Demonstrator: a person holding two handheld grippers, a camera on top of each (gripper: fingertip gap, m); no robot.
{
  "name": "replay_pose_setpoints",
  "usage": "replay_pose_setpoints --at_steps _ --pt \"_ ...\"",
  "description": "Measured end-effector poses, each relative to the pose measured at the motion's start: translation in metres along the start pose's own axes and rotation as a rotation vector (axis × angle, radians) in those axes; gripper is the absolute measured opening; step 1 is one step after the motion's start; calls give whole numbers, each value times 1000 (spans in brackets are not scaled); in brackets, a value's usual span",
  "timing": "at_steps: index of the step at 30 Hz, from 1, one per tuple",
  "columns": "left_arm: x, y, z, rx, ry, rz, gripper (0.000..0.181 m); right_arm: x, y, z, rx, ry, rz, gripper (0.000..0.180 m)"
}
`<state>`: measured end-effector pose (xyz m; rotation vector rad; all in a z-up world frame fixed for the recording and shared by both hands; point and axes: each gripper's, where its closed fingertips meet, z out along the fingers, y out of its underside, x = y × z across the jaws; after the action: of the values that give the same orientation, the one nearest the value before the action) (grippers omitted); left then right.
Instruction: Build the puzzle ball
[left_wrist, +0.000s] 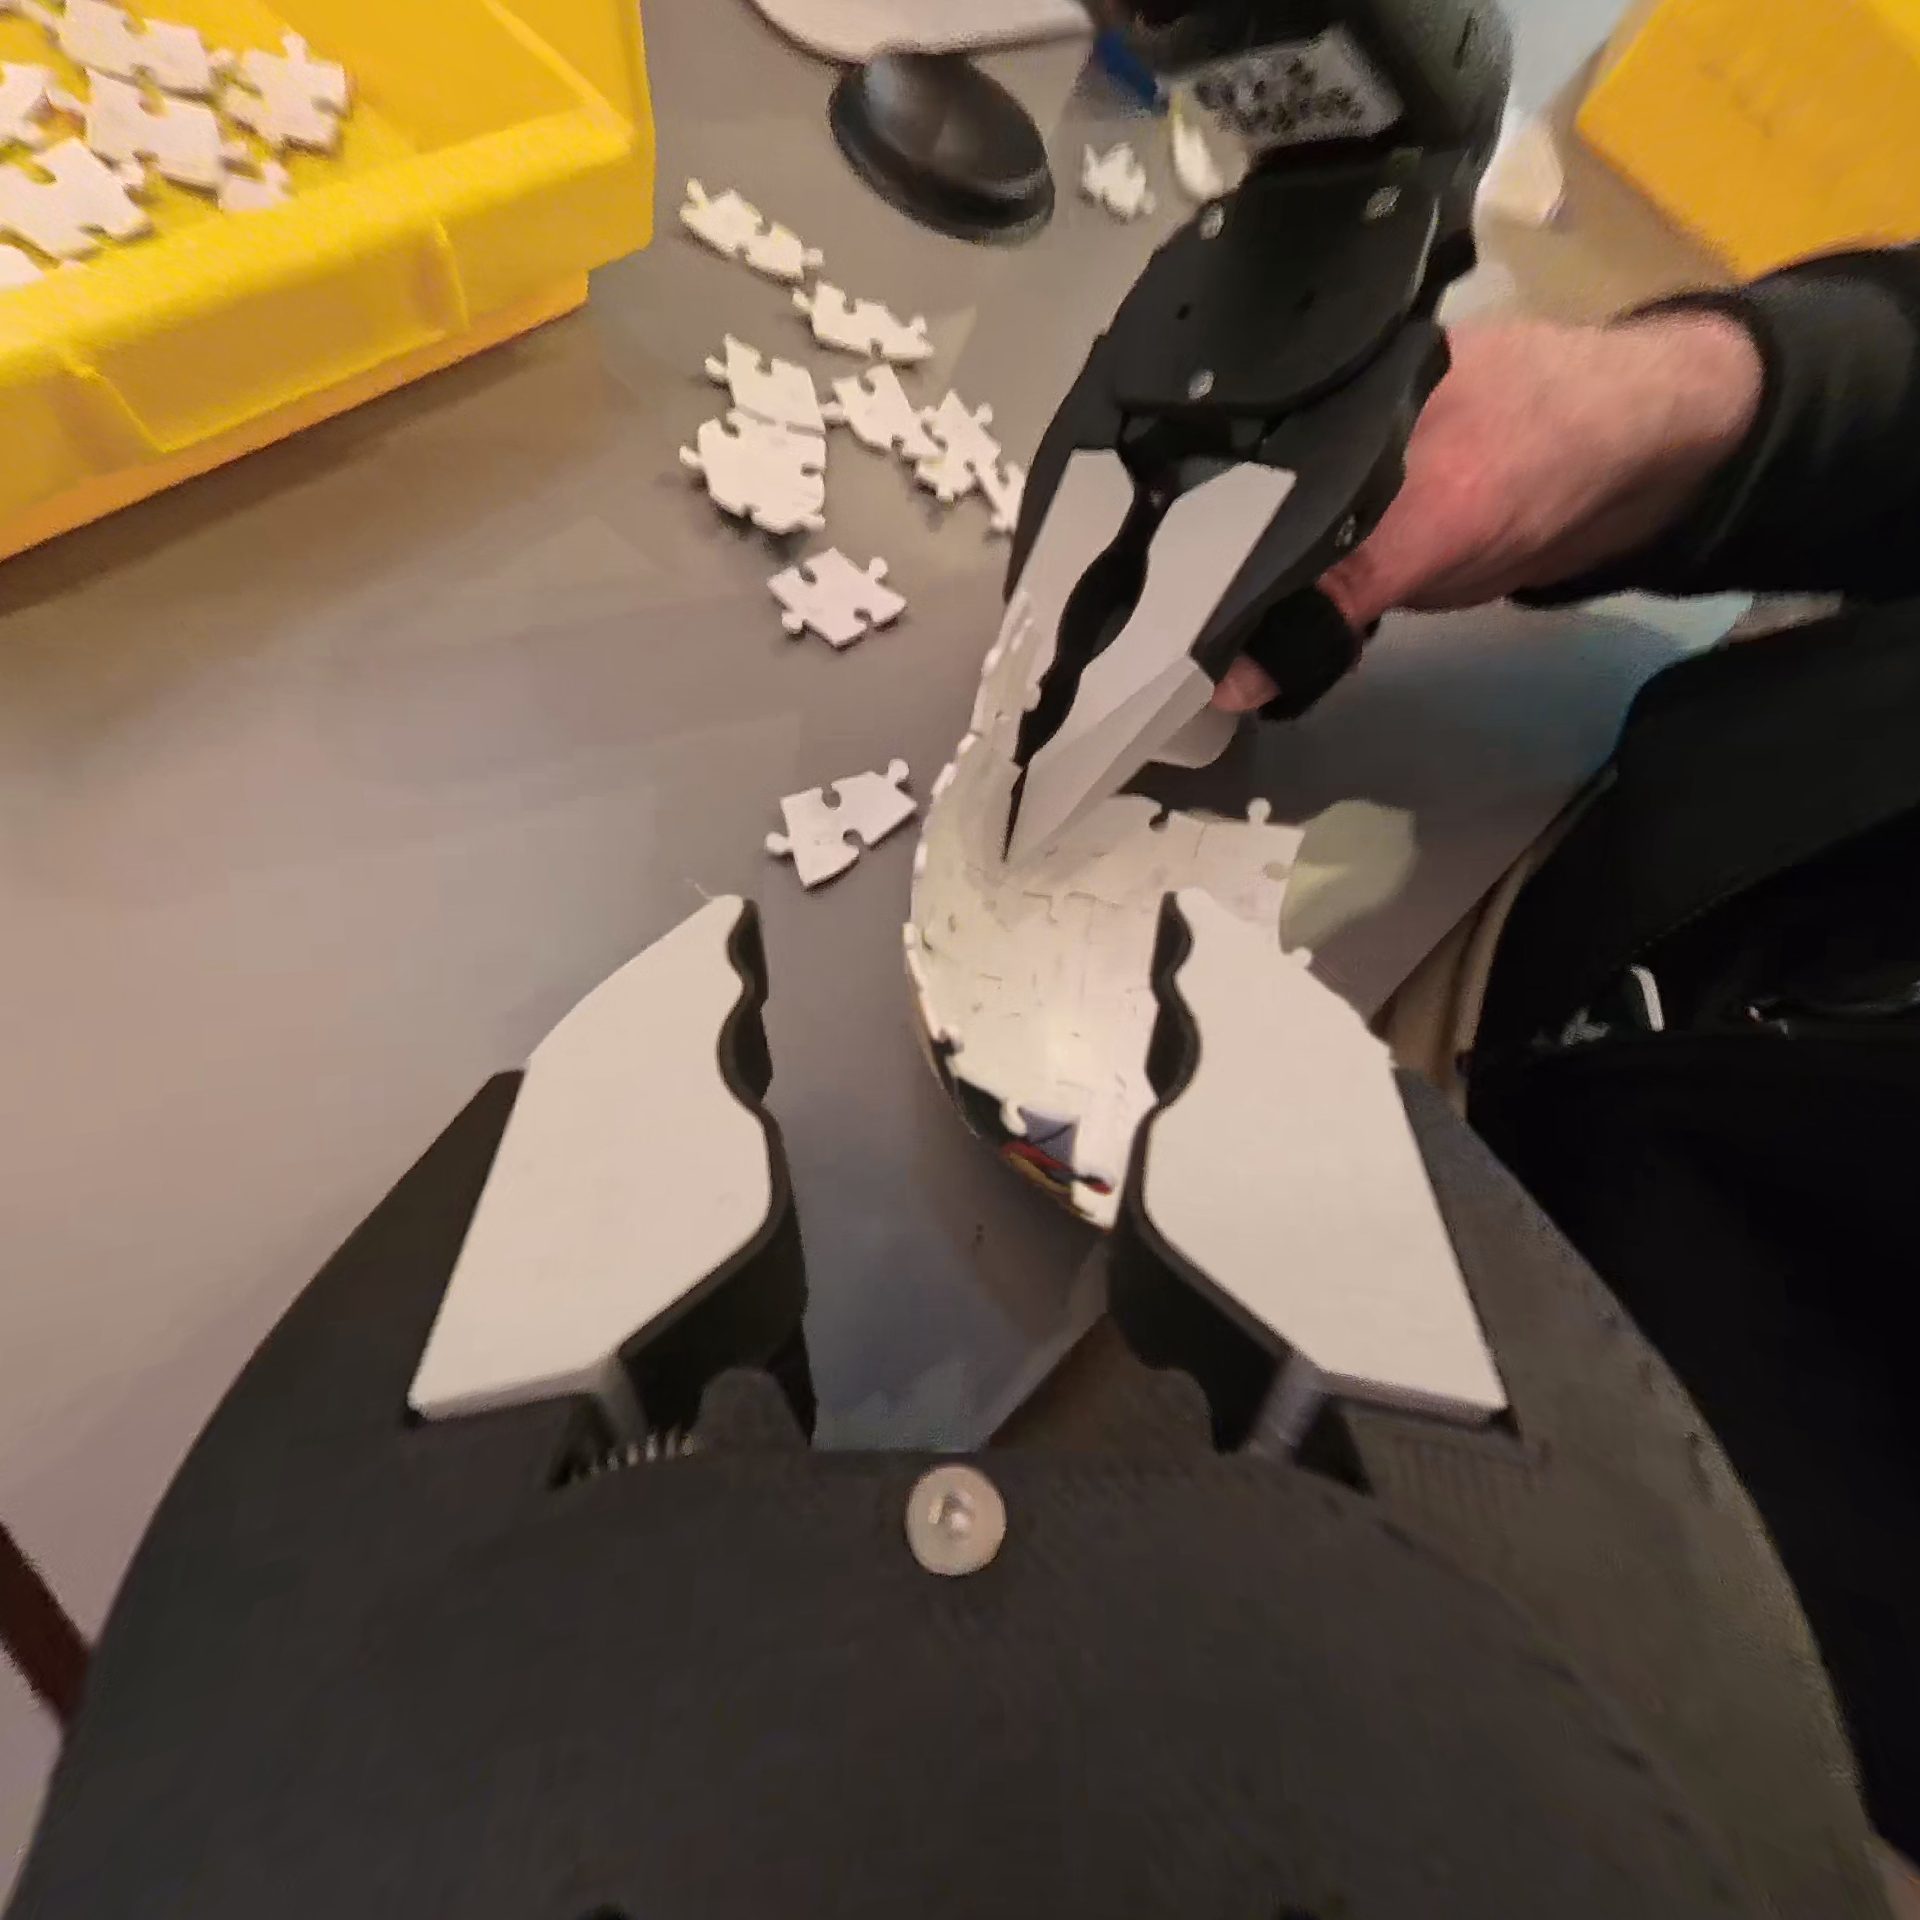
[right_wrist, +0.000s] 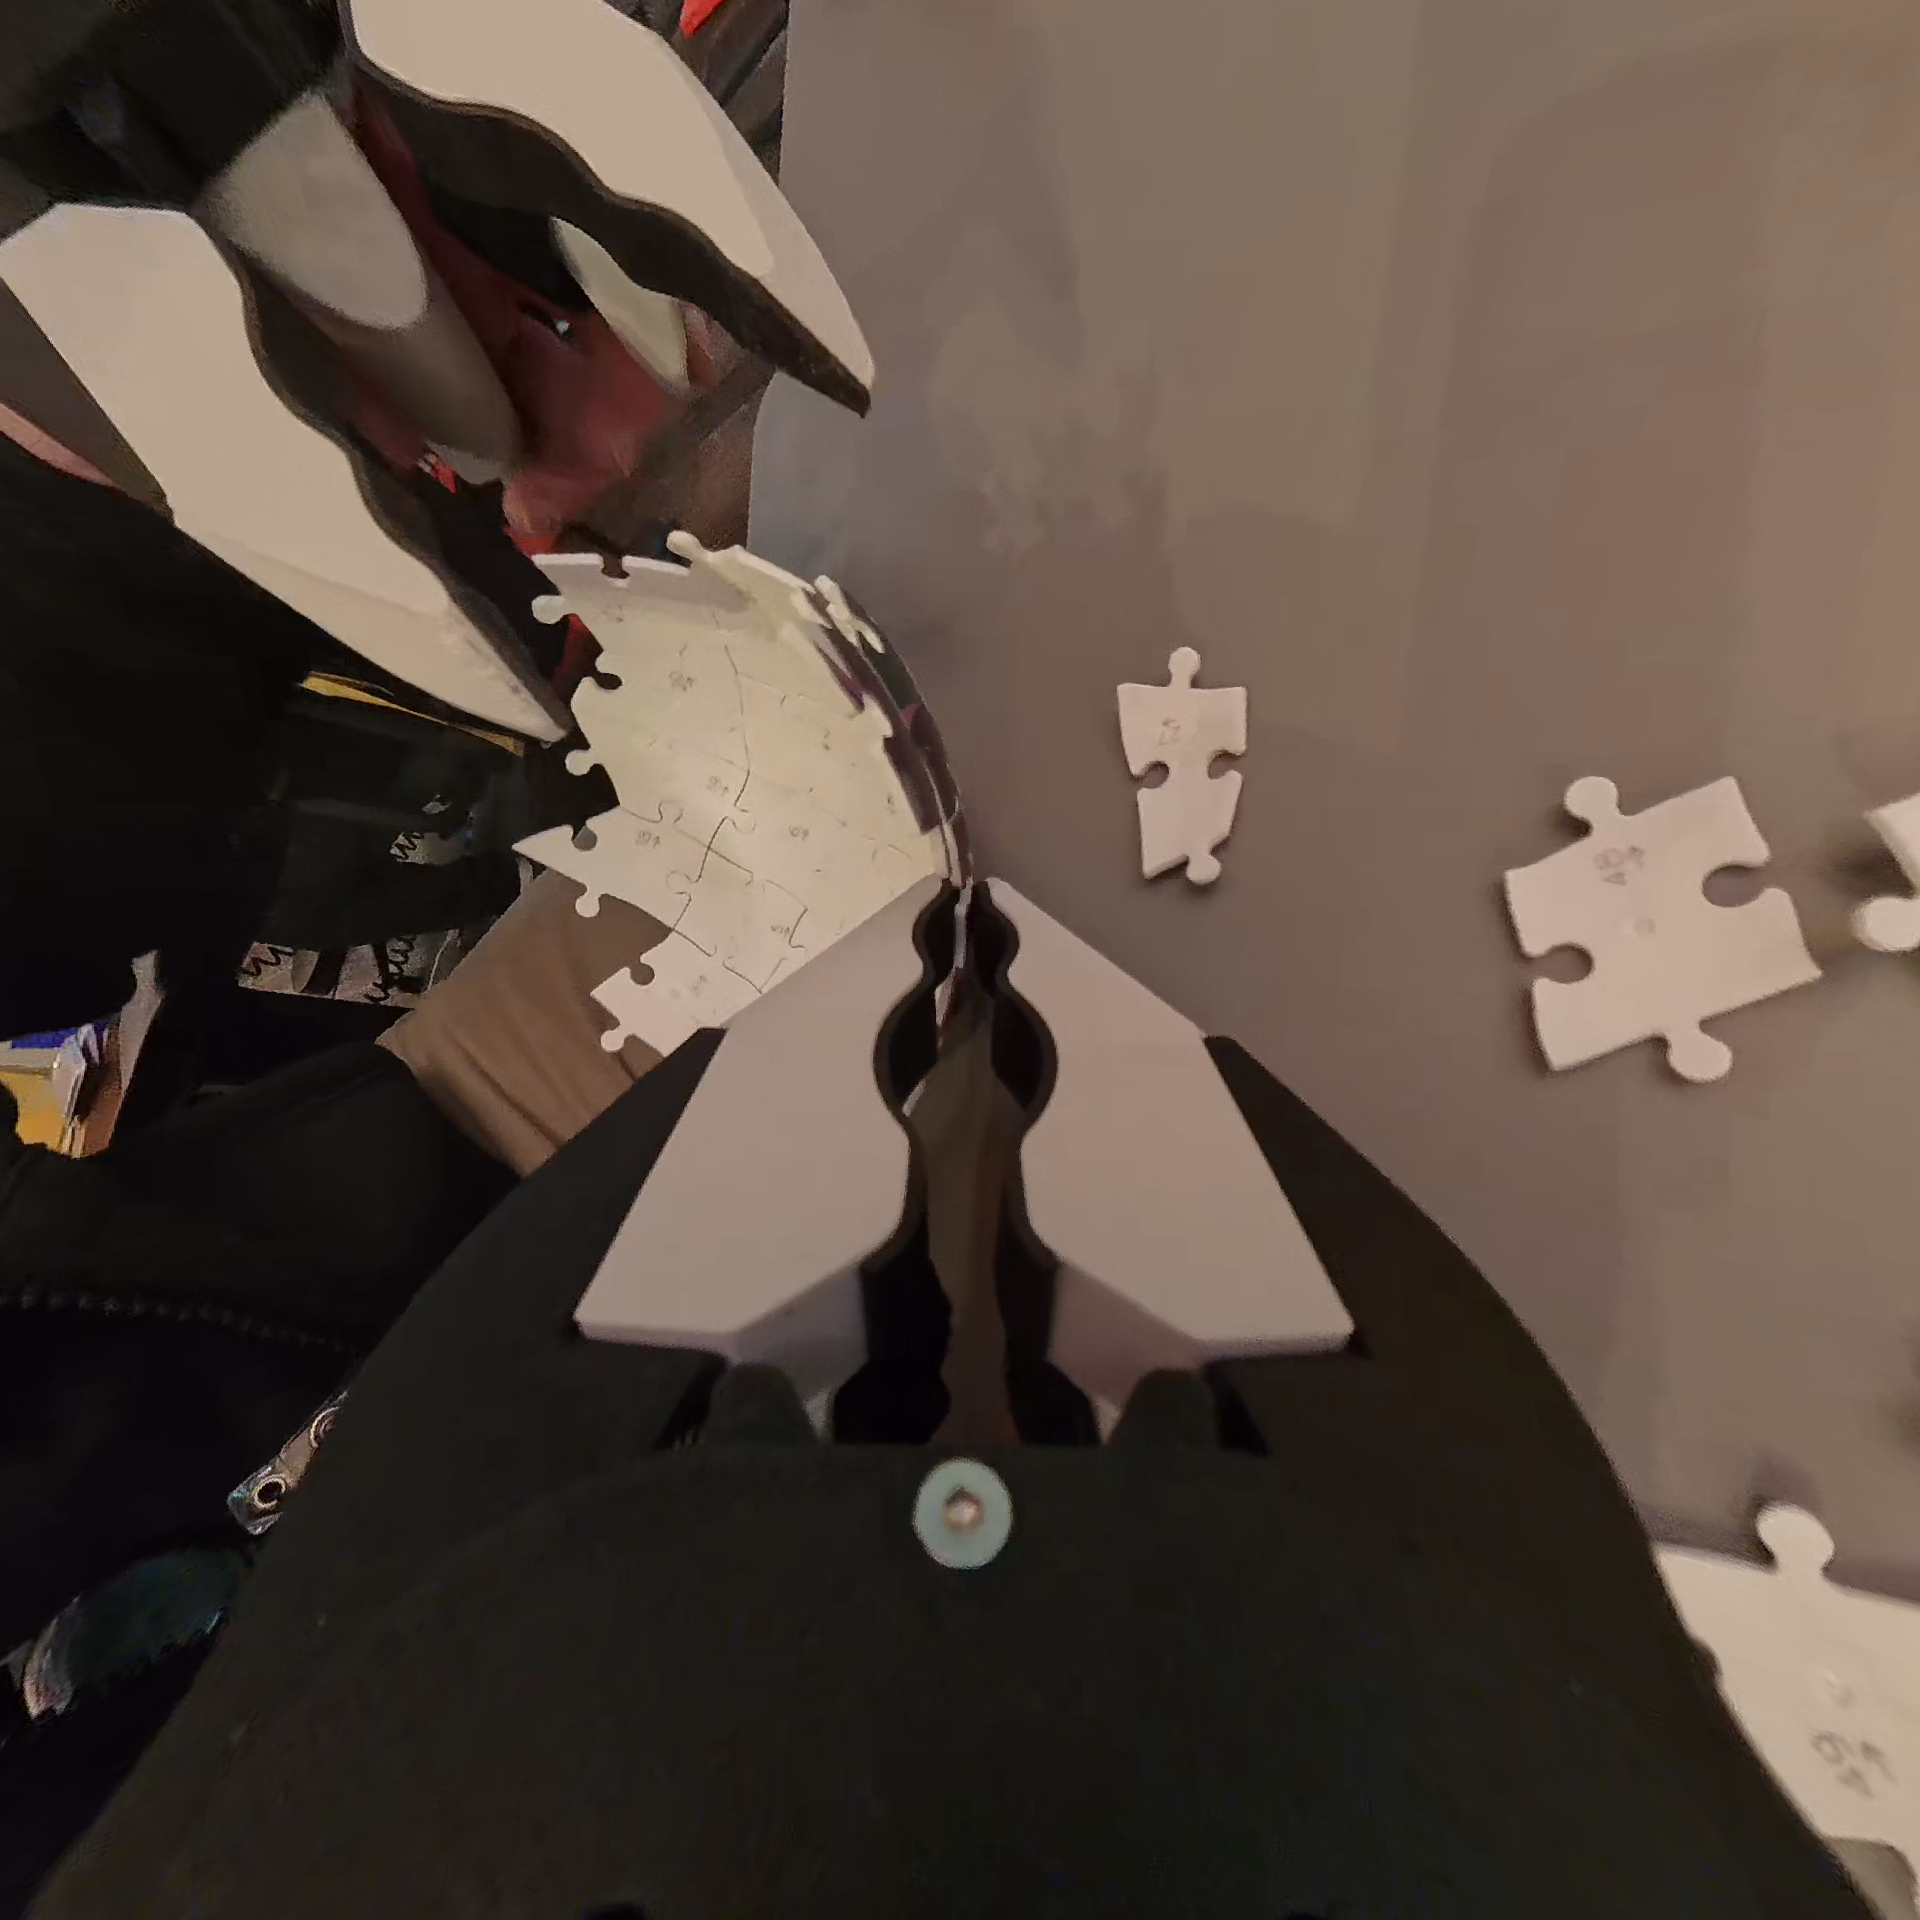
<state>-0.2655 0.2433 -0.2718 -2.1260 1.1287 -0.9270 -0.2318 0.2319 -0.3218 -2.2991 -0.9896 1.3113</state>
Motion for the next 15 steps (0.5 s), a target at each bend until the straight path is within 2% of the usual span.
replay_pose_setpoints --at_steps 5,8,12,15 --pt "-7 10 4 -228 4 0 64 -5 -6 8 3 -7 -35 0" --pt "-13 22 5 -382 1 25 52 -8 -11 13 7 -3 -62 0" --pt "-16 29 3 -487 37 -5 31 -9 -17 14 18 0 -92 0" --pt "-17 30 0 -559 36 -2 22 -9 -21 15 23 2 -112 0"
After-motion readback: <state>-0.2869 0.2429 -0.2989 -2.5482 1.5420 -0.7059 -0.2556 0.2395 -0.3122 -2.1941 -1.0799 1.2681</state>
